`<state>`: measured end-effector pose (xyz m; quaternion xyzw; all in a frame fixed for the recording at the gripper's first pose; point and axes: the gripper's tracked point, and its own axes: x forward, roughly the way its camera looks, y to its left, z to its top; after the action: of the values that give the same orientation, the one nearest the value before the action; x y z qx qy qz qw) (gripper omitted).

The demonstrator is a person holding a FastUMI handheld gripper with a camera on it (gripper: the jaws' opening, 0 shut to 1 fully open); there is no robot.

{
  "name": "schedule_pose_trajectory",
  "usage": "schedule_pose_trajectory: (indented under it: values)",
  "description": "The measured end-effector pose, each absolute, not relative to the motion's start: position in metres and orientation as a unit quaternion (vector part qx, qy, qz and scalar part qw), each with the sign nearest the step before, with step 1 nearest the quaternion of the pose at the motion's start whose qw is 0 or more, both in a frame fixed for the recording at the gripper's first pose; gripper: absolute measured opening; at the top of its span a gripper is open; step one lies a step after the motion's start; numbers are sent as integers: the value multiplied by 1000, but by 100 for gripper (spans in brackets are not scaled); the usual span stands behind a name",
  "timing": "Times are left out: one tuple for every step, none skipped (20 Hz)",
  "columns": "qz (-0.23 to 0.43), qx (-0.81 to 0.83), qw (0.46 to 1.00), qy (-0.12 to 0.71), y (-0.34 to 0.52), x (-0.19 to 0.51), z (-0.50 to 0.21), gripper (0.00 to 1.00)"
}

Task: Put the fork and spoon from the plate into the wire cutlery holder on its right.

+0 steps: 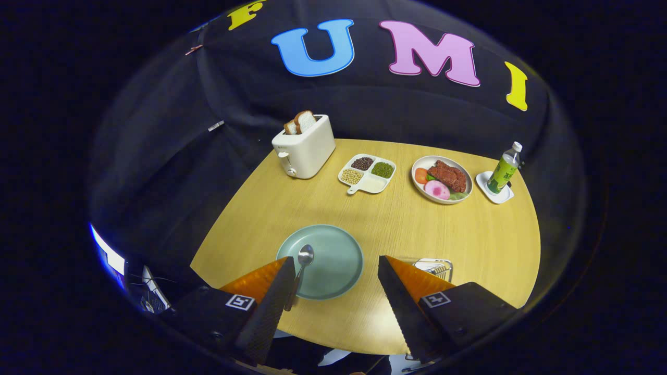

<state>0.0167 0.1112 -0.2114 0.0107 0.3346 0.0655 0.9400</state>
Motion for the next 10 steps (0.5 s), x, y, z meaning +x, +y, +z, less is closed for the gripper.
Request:
schedule_pose_trajectory:
  values:
    - [68,14,935,347,120,16,-225,100]
    - [71,21,931,357,131,17,-239,100]
    - [74,27,927,366,141,20,-250,100]
    - [75,30,924,374,149,23,-260,100]
    - [75,28,920,383,156,26,-269,100]
    - [75,26,917,390,162,28,-278,100]
    - [77,25,913,399,168,31,-286,100]
    - [79,25,909,408,175,35,-296,100]
    - [80,23,907,414,179,37,-303,100]
    - [79,19,904,420,182,39,-310,100]
